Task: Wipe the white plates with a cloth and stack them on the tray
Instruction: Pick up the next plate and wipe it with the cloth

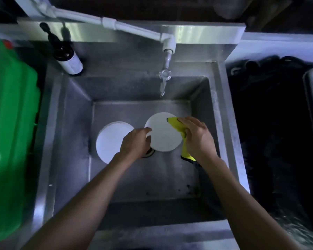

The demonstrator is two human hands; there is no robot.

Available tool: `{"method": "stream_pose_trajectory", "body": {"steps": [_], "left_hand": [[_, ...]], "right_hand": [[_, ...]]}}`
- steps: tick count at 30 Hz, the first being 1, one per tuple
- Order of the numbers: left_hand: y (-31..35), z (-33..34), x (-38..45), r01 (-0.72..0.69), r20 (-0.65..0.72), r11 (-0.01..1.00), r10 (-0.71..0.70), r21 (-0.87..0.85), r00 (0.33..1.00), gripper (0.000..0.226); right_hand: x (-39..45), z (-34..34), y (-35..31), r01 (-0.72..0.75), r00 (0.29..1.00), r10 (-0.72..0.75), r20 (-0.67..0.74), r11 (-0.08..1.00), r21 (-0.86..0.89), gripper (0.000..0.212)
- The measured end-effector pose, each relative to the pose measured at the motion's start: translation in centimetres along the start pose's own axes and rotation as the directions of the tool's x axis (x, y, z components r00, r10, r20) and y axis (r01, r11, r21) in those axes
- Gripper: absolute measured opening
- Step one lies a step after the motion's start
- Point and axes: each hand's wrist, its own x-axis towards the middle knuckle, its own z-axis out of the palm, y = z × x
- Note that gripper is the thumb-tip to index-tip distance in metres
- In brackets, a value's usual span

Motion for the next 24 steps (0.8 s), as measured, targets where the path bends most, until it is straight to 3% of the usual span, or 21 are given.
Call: {"method": "stream_pose_trajectory", "body": {"steps": [4, 9, 16, 22, 24], "left_hand": [[-1.9, 1.1, 2.4, 0.071, -0.003, 0.995, -0.071, -0.066, 0.997, 0.040], [-3.6, 3.5, 6.4, 0.163, 0.011, 0.947, -0.167, -0.278, 0.986, 0.036], [-5.5, 7.3, 10.6, 0.129, 0.027, 0.974, -0.126, -0.189, 0.992, 0.043], [-5.8, 10.6, 12.4, 0.305, 0.028, 0.903, -0.311, -0.303, 0.950, 0.051], [-5.4, 11.4, 12.6, 0.295, -0.015, 0.913, -0.312, -0.283, 0.950, 0.049]], "right_hand": [[1.3, 2.3, 0.2, -0.023, 0.999, 0.023, 0.038, 1.000, -0.010, 0.056], [3.5, 5.3, 2.0, 0.002, 0.997, -0.001, 0.081, 1.000, -0.013, 0.054], [5.6, 8.5, 5.3, -0.006, 0.993, 0.003, 0.117, 1.000, 0.026, 0.054], [6.5, 9.8, 6.9, -0.014, 0.989, 0.007, 0.147, 0.999, 0.051, 0.056], [6.6, 10.0, 7.4, -0.021, 0.989, 0.010, 0.147, 0.997, 0.070, 0.053]]}}
